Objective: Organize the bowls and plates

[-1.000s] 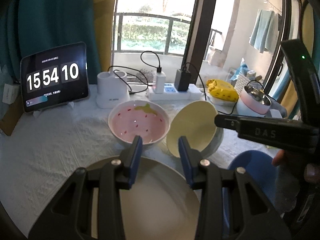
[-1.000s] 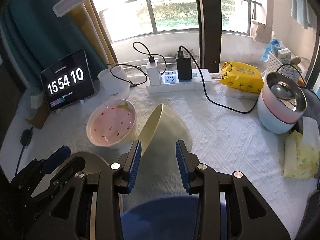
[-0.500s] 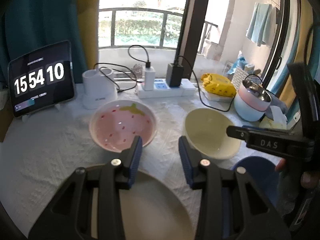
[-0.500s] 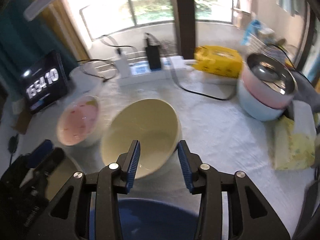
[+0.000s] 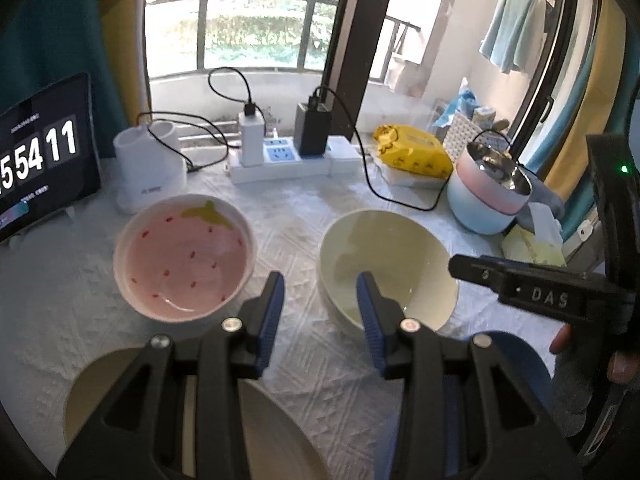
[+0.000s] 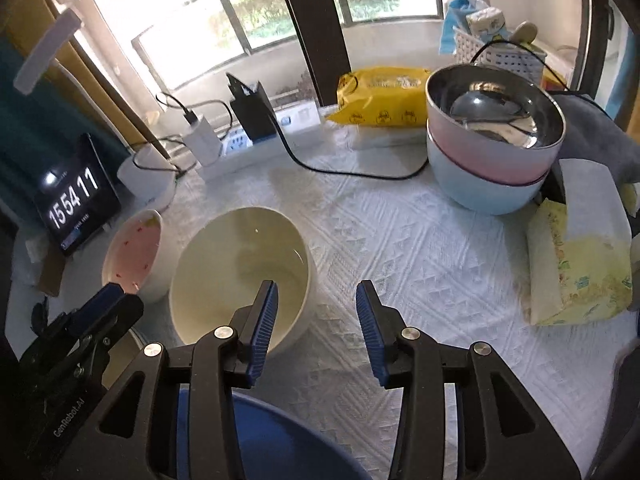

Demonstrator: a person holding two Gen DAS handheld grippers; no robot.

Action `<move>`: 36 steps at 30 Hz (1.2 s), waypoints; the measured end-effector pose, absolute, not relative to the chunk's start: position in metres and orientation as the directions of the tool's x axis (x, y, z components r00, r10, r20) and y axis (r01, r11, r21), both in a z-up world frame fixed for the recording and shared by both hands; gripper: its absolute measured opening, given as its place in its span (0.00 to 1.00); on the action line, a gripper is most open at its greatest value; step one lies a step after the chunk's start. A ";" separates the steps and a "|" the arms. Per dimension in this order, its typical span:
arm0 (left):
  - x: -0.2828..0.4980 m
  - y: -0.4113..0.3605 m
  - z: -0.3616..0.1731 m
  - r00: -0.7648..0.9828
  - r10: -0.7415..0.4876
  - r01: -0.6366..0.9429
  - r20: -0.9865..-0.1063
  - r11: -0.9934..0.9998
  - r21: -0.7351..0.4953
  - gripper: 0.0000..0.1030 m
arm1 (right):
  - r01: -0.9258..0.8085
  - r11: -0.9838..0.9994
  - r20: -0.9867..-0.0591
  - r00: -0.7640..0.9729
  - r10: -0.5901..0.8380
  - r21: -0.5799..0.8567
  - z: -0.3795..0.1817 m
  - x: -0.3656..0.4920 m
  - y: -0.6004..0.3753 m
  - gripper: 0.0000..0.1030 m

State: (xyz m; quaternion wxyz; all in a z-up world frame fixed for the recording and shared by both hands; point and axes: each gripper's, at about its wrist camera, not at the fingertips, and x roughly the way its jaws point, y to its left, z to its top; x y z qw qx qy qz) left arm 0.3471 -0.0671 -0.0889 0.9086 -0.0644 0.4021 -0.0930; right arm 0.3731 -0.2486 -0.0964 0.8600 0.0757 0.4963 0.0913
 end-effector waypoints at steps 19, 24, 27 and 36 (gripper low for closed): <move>0.378 -0.084 -0.122 0.559 -0.228 0.173 -0.797 0.972 -0.157 0.37 | -0.164 0.983 -0.909 0.392 0.142 0.083 -0.126 0.391 -0.218 0.38; 0.377 -0.088 -0.123 0.570 -0.234 0.184 -0.787 0.971 -0.156 0.25 | -0.202 0.978 -0.907 0.402 0.127 0.048 -0.128 0.389 -0.206 0.31; 0.377 -0.089 -0.123 0.576 -0.232 0.184 -0.784 0.971 -0.152 0.24 | -0.200 0.980 -0.904 0.415 0.107 0.025 -0.129 0.389 -0.204 0.29; 0.371 -0.081 -0.119 0.596 -0.246 0.175 -0.764 0.969 -0.175 0.21 | -0.186 0.983 -0.874 0.475 0.101 0.012 -0.125 0.381 -0.203 0.24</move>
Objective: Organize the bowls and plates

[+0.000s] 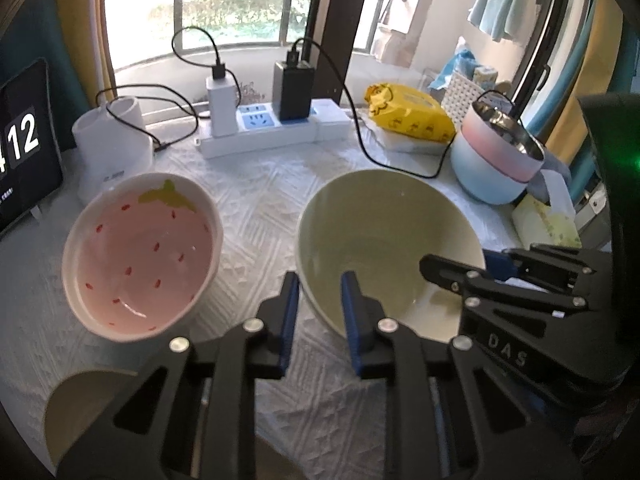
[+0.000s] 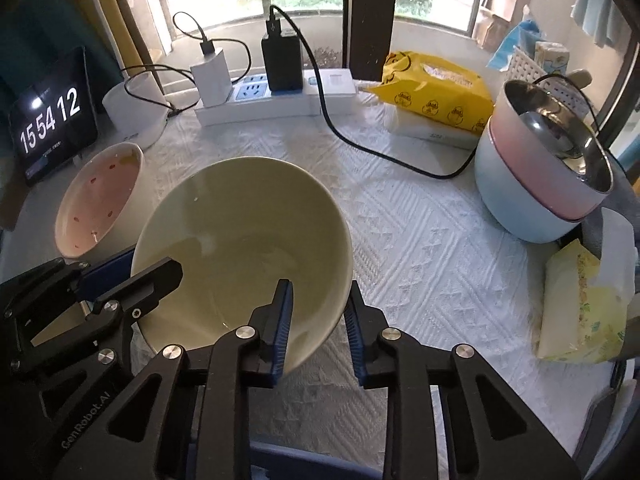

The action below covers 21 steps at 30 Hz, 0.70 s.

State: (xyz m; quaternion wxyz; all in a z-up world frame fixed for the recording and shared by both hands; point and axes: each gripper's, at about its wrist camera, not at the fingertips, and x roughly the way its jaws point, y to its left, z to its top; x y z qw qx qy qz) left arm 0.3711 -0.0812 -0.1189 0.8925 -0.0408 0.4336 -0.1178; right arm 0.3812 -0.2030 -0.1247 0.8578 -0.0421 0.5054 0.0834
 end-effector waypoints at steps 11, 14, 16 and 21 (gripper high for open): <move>0.351 -0.074 -0.080 0.710 -0.228 0.182 -0.666 0.973 -0.139 0.21 | -0.196 0.980 -0.801 0.582 0.139 0.028 -0.088 0.366 -0.200 0.23; 0.345 -0.072 -0.072 0.723 -0.224 0.180 -0.654 0.974 -0.135 0.21 | -0.200 0.979 -0.791 0.593 0.149 0.035 -0.080 0.360 -0.199 0.23; 0.341 -0.072 -0.067 0.732 -0.221 0.178 -0.644 0.975 -0.132 0.21 | -0.202 0.979 -0.785 0.600 0.153 0.036 -0.075 0.355 -0.197 0.23; 0.327 -0.069 -0.056 0.755 -0.219 0.179 -0.618 0.976 -0.128 0.21 | -0.204 0.978 -0.768 0.619 0.162 0.041 -0.066 0.344 -0.196 0.23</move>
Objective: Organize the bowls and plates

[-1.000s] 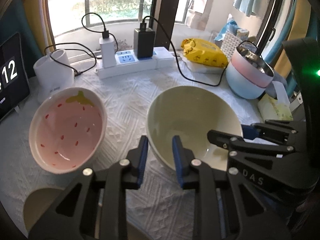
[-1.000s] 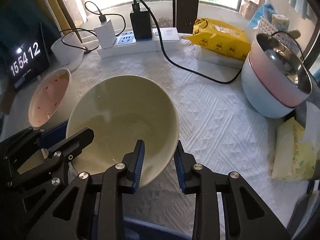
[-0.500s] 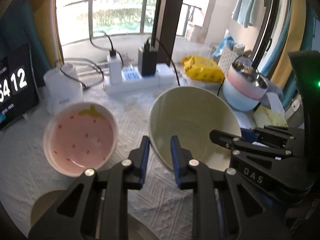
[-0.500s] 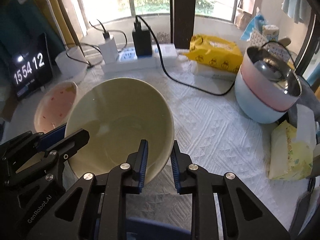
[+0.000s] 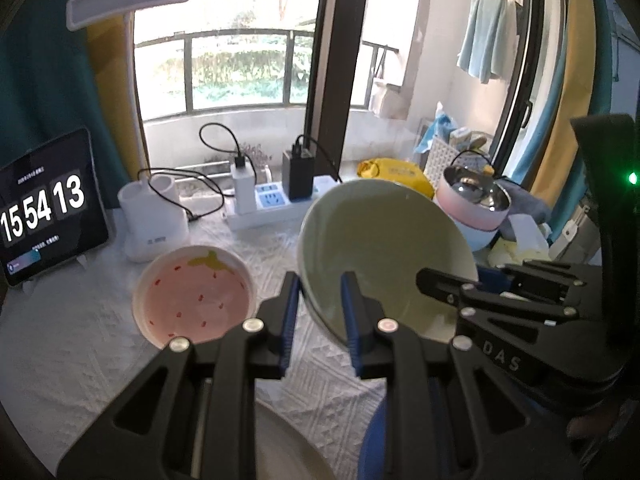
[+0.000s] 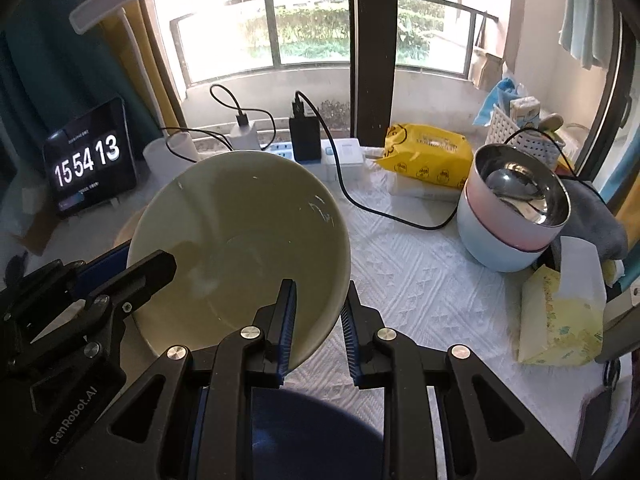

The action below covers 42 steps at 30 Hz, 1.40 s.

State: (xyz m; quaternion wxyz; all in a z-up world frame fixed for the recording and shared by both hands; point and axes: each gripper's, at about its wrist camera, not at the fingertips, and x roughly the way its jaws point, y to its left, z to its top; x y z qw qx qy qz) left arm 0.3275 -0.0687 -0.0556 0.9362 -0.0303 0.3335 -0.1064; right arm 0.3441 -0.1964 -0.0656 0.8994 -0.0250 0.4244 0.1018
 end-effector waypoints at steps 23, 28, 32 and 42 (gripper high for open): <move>0.273 -0.065 -0.035 0.768 -0.252 0.199 -0.588 0.968 -0.156 0.21 | -0.202 0.978 -0.723 0.669 0.174 0.049 -0.030 0.285 -0.200 0.23; 0.263 -0.067 -0.035 0.765 -0.261 0.209 -0.589 0.965 -0.155 0.21 | -0.196 0.979 -0.723 0.669 0.171 0.050 -0.030 0.275 -0.203 0.23; 0.255 -0.070 -0.035 0.760 -0.267 0.217 -0.592 0.964 -0.155 0.21 | -0.189 0.980 -0.724 0.668 0.170 0.056 -0.031 0.267 -0.205 0.23; 0.239 -0.075 -0.039 0.744 -0.278 0.233 -0.607 0.960 -0.155 0.21 | -0.171 0.983 -0.734 0.659 0.163 0.064 -0.037 0.248 -0.210 0.23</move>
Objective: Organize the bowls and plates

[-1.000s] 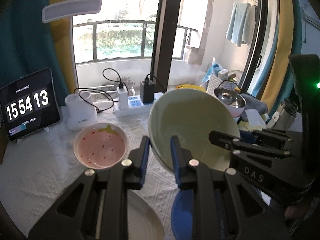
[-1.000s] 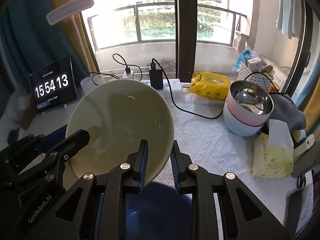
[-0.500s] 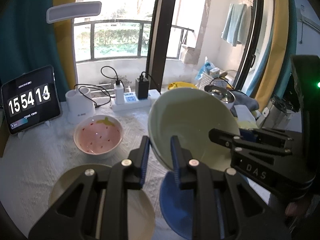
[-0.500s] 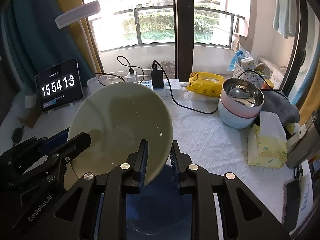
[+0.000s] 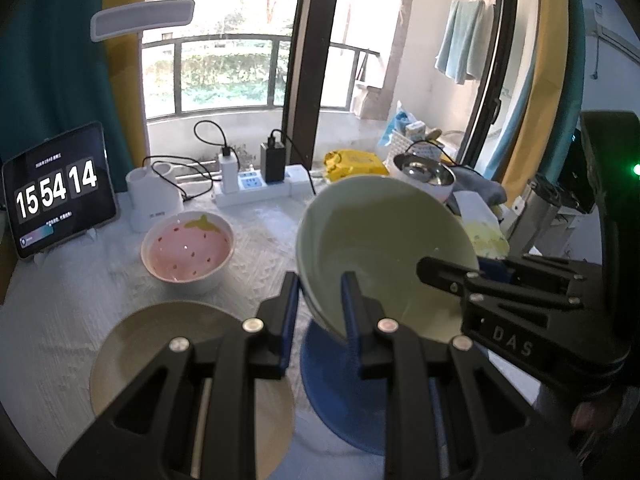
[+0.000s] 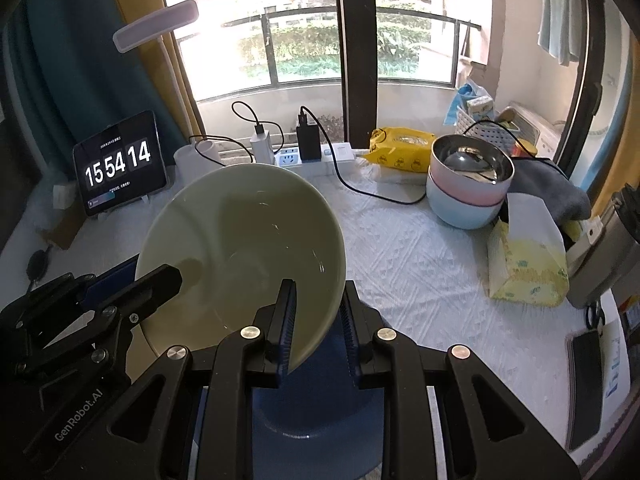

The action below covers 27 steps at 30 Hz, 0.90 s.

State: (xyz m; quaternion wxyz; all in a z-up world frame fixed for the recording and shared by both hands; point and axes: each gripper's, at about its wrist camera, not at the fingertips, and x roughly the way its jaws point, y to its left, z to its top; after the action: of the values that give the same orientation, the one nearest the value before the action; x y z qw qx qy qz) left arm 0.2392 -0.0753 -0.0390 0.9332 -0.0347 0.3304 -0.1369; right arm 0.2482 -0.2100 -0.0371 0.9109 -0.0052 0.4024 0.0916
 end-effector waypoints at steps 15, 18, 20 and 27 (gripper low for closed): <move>0.224 -0.090 -0.055 0.708 -0.291 0.256 -0.643 0.955 -0.151 0.21 | -0.142 0.986 -0.763 0.627 0.161 0.092 -0.057 0.229 -0.224 0.23; 0.222 -0.093 -0.058 0.701 -0.293 0.260 -0.650 0.954 -0.149 0.21 | -0.137 0.986 -0.767 0.621 0.160 0.095 -0.060 0.226 -0.228 0.23; 0.221 -0.095 -0.061 0.694 -0.292 0.261 -0.658 0.954 -0.148 0.21 | -0.135 0.986 -0.770 0.617 0.159 0.096 -0.062 0.225 -0.229 0.23; 0.217 -0.097 -0.070 0.673 -0.289 0.260 -0.681 0.954 -0.148 0.21 | -0.131 0.986 -0.787 0.595 0.164 0.106 -0.074 0.221 -0.232 0.23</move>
State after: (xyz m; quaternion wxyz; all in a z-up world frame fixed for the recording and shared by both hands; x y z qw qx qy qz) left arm 0.2174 -0.0969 -0.0702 0.9145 -0.0193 0.3754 -0.1499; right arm 0.2207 -0.2320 -0.0738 0.8928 0.0184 0.4425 0.0826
